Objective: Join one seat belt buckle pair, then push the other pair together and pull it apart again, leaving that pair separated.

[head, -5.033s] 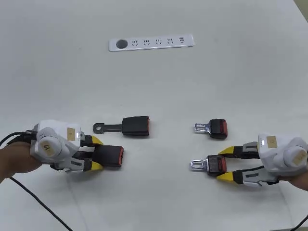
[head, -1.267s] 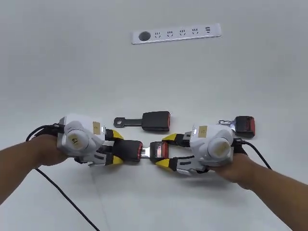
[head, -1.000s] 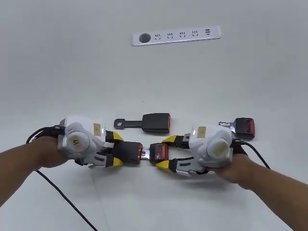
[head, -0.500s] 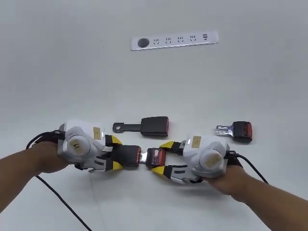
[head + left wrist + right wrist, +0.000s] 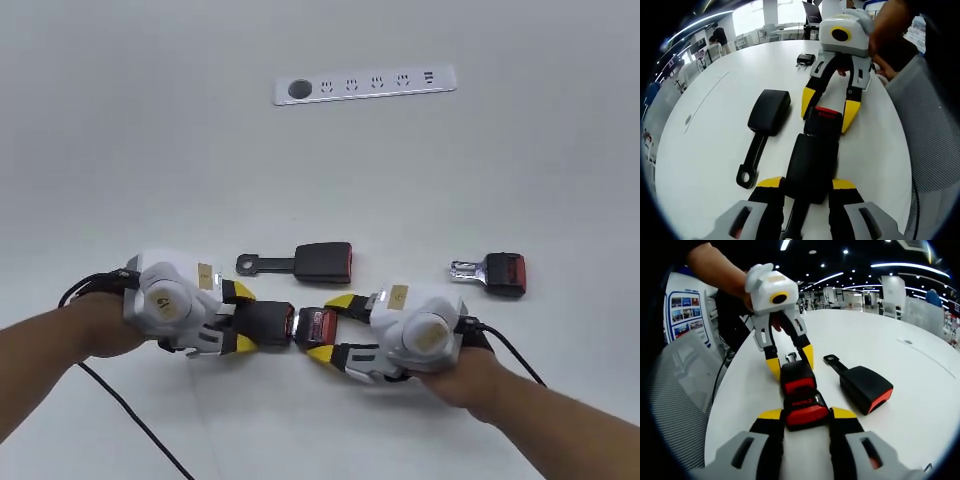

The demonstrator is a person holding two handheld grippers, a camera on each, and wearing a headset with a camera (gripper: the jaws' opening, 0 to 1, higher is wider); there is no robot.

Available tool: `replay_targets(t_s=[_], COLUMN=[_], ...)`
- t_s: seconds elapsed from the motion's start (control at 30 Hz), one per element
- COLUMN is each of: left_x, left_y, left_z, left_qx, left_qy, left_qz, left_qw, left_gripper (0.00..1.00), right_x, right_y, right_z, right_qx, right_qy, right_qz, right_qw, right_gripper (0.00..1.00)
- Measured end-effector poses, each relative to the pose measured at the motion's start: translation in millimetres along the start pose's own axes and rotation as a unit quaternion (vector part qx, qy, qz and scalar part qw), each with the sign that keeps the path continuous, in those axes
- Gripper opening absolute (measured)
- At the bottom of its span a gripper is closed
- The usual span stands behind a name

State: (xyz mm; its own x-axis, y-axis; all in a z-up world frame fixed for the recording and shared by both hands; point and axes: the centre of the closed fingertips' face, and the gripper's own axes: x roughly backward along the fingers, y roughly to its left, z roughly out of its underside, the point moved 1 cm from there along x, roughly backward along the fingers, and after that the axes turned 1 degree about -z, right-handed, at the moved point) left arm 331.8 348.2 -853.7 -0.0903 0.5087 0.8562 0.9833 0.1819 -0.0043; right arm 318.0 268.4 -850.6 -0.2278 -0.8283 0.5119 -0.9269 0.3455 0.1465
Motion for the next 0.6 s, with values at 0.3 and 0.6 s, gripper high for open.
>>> replay_targets(t_s=[0.3, 0.6], left_x=[-1.7, -1.2], left_y=[-1.0, -2.6], left_z=[-1.3, -1.7], left_qx=[-0.002, -0.005], left_qy=[-0.005, -0.018], left_qz=[-0.002, -0.002], left_qw=[1.0, 0.9998], left_gripper=[0.36, 0.36], right_x=[1.5, 1.9], right_y=[1.2, -0.9], right_z=[-1.5, 0.5], right_qx=[0.004, 0.022], right_qy=[0.003, 0.01], right_qz=[0.003, -0.008], right_qw=[1.0, 0.9997], right_gripper=[0.36, 0.36])
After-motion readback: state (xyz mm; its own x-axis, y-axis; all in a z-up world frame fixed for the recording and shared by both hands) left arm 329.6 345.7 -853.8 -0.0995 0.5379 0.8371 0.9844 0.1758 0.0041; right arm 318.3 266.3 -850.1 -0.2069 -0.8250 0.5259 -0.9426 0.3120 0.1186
